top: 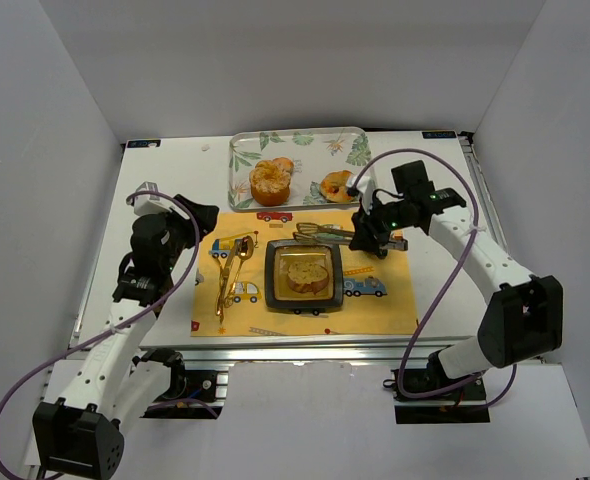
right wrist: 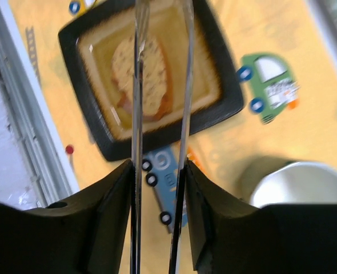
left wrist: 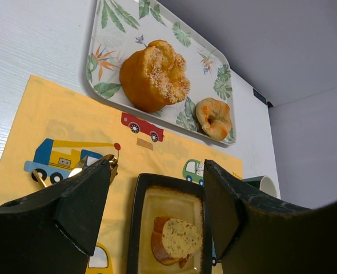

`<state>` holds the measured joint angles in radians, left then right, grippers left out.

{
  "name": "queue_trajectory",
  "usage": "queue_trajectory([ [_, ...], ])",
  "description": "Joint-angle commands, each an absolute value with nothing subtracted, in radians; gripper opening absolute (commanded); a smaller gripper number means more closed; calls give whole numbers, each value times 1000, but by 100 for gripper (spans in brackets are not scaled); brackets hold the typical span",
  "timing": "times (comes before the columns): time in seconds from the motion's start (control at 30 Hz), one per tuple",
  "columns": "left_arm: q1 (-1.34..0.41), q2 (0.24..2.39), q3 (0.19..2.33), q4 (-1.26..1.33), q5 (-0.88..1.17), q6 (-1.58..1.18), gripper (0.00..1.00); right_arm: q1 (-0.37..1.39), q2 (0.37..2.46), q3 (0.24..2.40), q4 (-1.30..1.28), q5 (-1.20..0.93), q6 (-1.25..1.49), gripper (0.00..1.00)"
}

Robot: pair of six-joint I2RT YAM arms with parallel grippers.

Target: Place the bread

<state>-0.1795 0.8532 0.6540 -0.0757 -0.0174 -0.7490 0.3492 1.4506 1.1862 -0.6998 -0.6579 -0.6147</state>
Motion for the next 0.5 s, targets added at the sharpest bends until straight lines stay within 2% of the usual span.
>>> queue_trajectory([
  [0.0, -181, 822, 663, -83, -25, -752, 75, 351, 1459, 1282, -603, -663, -559, 44],
  [0.1, -181, 824, 663, -78, -21, -750, 75, 351, 1514, 1340, -479, -618, -433, 40],
  [0.2, -181, 833, 664, -72, -17, -753, 75, 350, 1617, 1437, -376, -549, -180, 36],
  [0.33, -181, 841, 676, -77, -17, -756, 75, 350, 1773, 1526, -284, -551, 155, 38],
  [0.47, -181, 833, 684, -95, -26, -761, 75, 350, 1893, 1638, -258, -545, 338, 42],
])
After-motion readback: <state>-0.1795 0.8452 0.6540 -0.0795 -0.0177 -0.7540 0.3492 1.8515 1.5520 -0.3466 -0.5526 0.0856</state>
